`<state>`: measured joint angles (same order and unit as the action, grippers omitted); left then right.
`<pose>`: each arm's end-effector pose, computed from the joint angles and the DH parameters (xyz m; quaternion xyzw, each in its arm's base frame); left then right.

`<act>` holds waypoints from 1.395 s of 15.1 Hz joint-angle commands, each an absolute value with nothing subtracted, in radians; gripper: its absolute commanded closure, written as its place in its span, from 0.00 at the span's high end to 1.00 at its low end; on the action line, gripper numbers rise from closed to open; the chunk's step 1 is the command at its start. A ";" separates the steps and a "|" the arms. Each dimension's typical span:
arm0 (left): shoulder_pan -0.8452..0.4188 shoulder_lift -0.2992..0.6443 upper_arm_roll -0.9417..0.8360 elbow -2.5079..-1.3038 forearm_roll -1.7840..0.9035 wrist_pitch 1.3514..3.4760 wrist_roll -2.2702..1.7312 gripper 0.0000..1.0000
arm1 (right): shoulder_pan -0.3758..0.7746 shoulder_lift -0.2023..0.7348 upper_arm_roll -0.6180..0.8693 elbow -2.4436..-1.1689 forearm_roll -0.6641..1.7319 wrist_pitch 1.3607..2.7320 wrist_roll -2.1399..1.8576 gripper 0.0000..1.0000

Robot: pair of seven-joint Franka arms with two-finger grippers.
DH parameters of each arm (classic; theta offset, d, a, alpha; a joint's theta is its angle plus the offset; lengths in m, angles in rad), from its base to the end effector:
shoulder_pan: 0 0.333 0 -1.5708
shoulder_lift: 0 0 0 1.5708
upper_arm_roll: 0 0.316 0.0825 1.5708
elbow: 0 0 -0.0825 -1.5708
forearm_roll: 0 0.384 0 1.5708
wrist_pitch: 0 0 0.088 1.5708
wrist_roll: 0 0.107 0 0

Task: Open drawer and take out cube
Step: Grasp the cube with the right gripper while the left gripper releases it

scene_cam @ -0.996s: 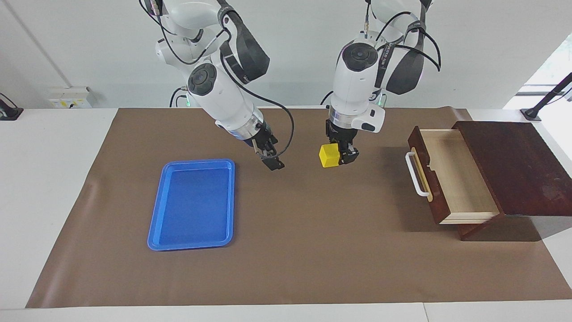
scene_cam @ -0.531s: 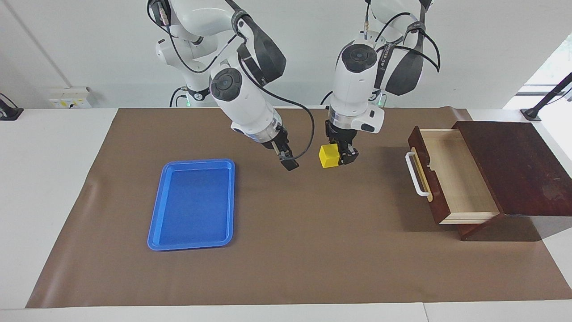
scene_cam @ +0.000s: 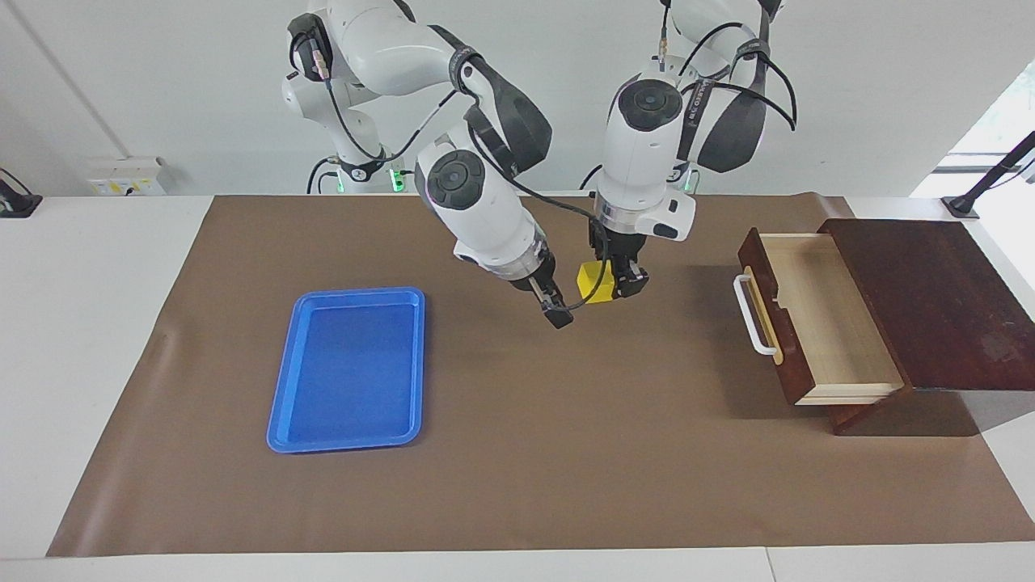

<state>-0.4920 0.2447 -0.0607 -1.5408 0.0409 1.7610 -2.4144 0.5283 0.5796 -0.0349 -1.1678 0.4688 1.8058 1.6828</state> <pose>0.5440 -0.3269 0.5095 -0.5997 -0.8000 -0.0116 0.0131 0.6218 0.3850 0.4726 -0.7823 0.5827 0.1801 0.1264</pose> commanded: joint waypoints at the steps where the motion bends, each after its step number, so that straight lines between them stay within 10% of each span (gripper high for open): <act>1: -0.503 0.241 -0.054 -1.549 0.055 1.775 -2.433 0.00 | 0.548 0.598 -0.032 -1.117 0.457 1.782 1.752 0.95; 11: -0.503 0.238 -0.054 -1.557 0.055 1.779 -2.433 0.00 | 0.563 0.591 -0.017 -1.121 0.569 1.793 1.766 0.91; 16: -0.503 0.238 -0.052 -1.559 0.055 1.778 -2.433 0.00 | 0.561 0.591 -0.017 -1.121 0.568 1.796 1.764 0.61; 19: -0.503 0.236 -0.054 -1.559 0.057 1.776 -2.433 0.00 | 0.558 0.591 -0.017 -1.121 0.568 1.796 1.766 0.00; 21: -0.503 0.236 -0.054 -1.559 0.057 1.769 -2.424 0.17 | 0.554 0.591 -0.017 -1.121 0.566 1.793 1.766 0.00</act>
<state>-0.4935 0.2451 -0.0664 -1.5504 0.0408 1.7598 -2.4269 0.5609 0.5826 -0.0241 -1.1403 0.5497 1.8241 1.7542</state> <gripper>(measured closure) 0.441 0.436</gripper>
